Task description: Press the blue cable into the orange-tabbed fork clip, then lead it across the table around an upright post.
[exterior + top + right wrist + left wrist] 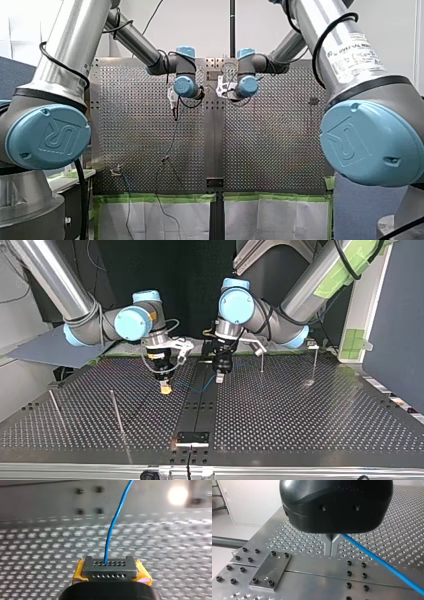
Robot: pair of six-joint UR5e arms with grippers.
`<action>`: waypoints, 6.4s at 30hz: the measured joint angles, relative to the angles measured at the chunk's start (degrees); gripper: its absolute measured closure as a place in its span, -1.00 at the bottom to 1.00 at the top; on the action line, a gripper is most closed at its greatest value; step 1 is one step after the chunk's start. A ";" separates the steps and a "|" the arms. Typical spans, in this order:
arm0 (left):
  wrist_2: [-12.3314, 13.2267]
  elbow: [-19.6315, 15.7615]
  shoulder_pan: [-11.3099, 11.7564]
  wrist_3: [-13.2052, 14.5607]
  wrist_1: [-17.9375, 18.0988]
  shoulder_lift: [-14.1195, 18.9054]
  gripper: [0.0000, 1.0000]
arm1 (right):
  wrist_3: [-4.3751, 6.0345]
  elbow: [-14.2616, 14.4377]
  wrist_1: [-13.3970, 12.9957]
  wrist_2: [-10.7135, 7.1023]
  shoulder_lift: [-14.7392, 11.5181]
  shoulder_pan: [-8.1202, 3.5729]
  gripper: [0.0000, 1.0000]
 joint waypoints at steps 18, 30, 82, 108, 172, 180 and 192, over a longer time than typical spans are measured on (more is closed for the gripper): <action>0.06 3.44 0.60 -1.42 -1.20 0.07 1.00 | -1.63 -1.77 1.57 4.08 -9.45 -0.43 1.00; 0.43 10.43 0.47 -1.61 -5.32 0.01 1.00 | -0.90 -1.78 3.42 3.79 -16.02 -4.49 1.00; 7.39 38.42 -6.68 -9.70 -19.79 -16.91 1.00 | -0.32 -1.25 6.02 0.14 -16.13 -18.34 1.00; 8.87 45.10 -8.64 -11.15 -19.69 -23.08 1.00 | 3.54 5.34 3.37 -0.83 -13.80 -21.89 1.00; 2.46 44.97 -9.14 -5.21 -23.22 -25.65 -0.98 | 4.81 12.85 -19.80 -10.71 8.64 -24.88 1.00; 1.98 44.94 -9.14 -5.32 -23.22 -25.65 -0.98 | 3.41 12.90 -20.25 -10.52 12.13 -25.24 1.00; 0.89 44.93 -9.14 -5.33 -23.18 -25.65 -0.98 | 3.30 12.95 -22.36 -10.43 16.56 -25.68 1.00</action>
